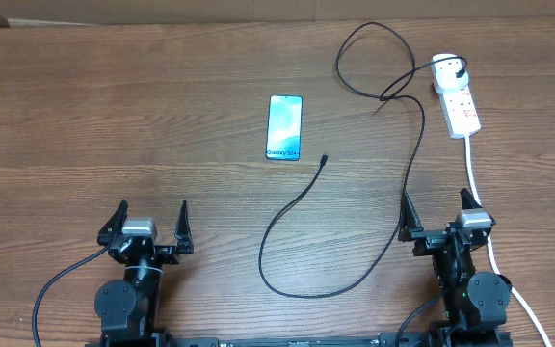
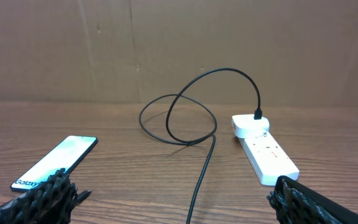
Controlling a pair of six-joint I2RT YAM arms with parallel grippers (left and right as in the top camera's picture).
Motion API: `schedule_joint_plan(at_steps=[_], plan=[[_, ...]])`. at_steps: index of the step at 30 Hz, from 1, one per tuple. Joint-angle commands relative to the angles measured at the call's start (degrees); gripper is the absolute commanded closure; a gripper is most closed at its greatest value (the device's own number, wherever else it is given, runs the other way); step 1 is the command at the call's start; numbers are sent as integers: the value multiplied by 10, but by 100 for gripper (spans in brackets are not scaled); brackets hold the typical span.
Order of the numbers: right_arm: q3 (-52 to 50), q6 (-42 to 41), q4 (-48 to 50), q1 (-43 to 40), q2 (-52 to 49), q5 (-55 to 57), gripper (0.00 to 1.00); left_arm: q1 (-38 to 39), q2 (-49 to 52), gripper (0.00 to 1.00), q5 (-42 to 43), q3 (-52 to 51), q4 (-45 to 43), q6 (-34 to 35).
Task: Plug charger to phone and switch on socket
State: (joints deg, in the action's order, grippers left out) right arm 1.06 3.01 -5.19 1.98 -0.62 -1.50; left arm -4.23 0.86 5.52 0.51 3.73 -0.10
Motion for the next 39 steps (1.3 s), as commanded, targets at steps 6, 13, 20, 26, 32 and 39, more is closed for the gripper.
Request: schedule_joint_plan(at_steps=[6,13,20,26,32,39], plan=[[-6,-2,3,2,5,0,0,-2,-6,0,155,-2,-26,75],[-6,-1,3,2,5,-1,0,-2,-6,1,388,-2,-114,229],[-6,-2,3,2,5,0,0,-2,-6,0,420,-2,-269,285],[-6,-2,3,2,5,-1,0,-3,-6,0,392,2,-445,353],[-6,-1,3,2,5,0,0,-3,-6,0,341,56,-388,330],[-6,-1,3,2,5,0,0,-3,55,0,261,250,-81,215]])
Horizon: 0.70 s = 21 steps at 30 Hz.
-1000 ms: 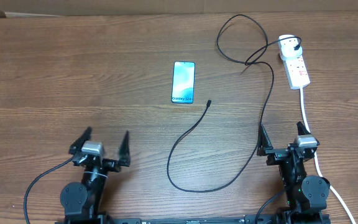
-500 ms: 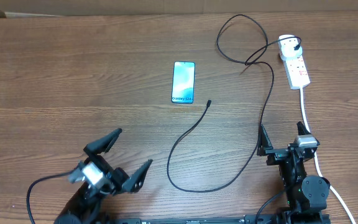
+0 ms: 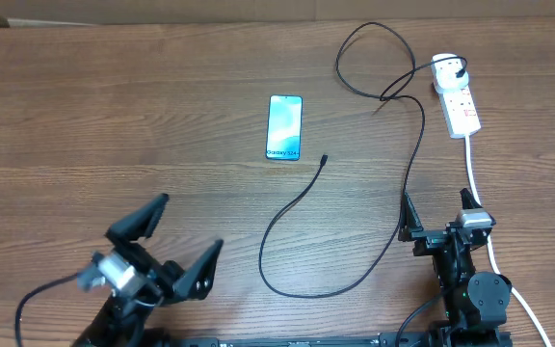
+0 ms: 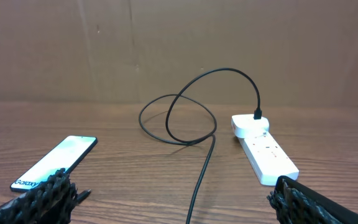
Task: Plug charger to phone and switch on socket
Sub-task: 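Move the left gripper forward over the phone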
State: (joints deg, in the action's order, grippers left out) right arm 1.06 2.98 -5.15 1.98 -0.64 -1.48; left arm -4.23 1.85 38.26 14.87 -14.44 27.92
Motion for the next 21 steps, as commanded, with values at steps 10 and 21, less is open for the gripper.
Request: schedule_joint_plan(at_steps=[10,21], plan=[[-6,-1,3,2,5,-1,0,-3,326,0,43,411,461,-136],[-6,-1,3,2,5,-1,0,-2,454,0,29,436,505,-64]])
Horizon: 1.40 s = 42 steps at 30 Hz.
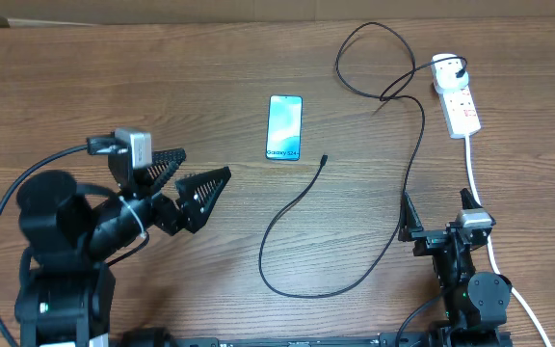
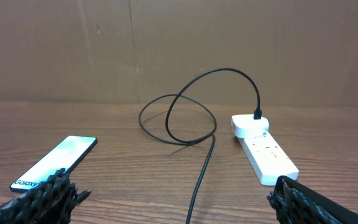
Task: Plug charger to phone and switch on socket
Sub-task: 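Move the left gripper forward over the phone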
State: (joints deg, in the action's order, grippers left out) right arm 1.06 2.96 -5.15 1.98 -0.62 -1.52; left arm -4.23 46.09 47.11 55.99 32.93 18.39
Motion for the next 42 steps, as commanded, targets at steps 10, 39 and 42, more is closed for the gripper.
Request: schedule_joint_plan(at_steps=[10,39,42], plan=[[-6,-1,3,2,5,0,0,133,145,0,-375,240,290,52],[-6,-1,3,2,5,0,0,324,586,0,-544,618,508,170],[-6,-1,3,2,5,0,0,323,613,0,-544,617,473,170]])
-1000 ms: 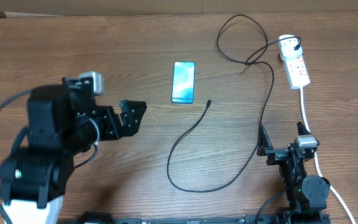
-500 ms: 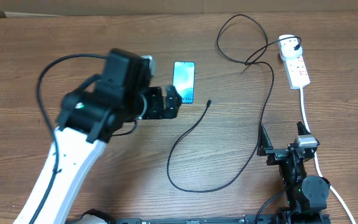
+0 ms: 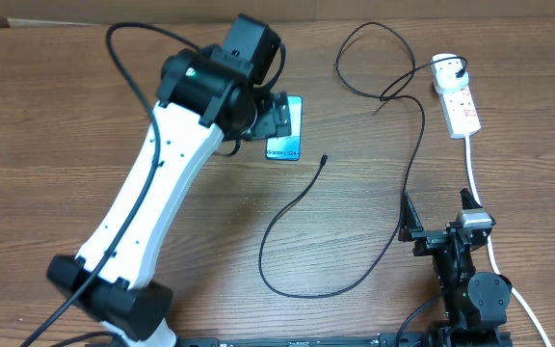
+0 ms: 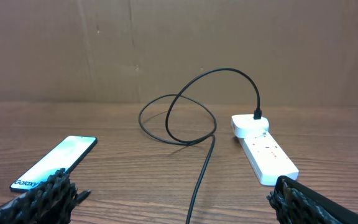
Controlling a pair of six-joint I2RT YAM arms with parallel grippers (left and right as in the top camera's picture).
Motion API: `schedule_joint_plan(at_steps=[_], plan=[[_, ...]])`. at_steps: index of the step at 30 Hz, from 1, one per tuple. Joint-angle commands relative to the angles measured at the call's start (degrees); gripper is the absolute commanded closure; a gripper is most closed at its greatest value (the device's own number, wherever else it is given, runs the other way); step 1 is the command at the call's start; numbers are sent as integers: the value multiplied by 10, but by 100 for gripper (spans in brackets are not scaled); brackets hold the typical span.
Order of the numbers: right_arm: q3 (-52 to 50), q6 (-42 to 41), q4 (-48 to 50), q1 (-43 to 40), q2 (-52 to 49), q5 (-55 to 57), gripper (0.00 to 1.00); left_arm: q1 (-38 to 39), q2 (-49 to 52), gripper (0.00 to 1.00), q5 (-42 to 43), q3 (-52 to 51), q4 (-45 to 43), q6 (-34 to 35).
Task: Plug charger to phone and switch on socket
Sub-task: 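Move the left gripper forward over the phone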
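Observation:
The phone (image 3: 289, 135), its screen lit, lies at the back middle of the table; the right wrist view shows it too (image 4: 58, 158). My left arm reaches across, and my left gripper (image 3: 276, 116) sits over the phone's upper left part, its jaws hidden under the wrist. The black charger cable (image 3: 412, 164) runs from the white power strip (image 3: 456, 96) in loops. Its free plug end (image 3: 324, 159) lies just right of the phone. My right gripper (image 3: 438, 214) stands open at the front right, nothing between its fingers (image 4: 42, 199).
The strip's white mains lead (image 3: 475, 173) runs down the right side past my right arm. A cable loop (image 4: 179, 118) lies left of the strip (image 4: 263, 152). A brown cardboard wall (image 4: 179, 43) stands behind the table.
My left arm has reached from the left middle of the table up to the phone, and its gripper now covers part of the phone. The right arm, cable and strip are unmoved.
Both grippers first stood open at the table's front edge. Then my left gripper tilted at the front left, still open, and later was raised at the left middle, pointing toward the phone. Now it is over the phone. The right arm stayed still throughout.

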State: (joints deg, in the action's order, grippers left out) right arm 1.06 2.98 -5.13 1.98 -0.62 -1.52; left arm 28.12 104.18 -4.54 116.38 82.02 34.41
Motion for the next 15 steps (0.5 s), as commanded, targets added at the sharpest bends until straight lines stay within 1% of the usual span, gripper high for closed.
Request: schedule_joint_plan(at_steps=[1,11,15], plan=[[-6,-1,3,2,5,0,0,0,41,0,-27,13,-28,10],[-6,-1,3,2,5,0,0,0,136,0,-13,13,-66,10],[-6,-1,3,2,5,0,0,0,167,0,1,13,-102,-2]])
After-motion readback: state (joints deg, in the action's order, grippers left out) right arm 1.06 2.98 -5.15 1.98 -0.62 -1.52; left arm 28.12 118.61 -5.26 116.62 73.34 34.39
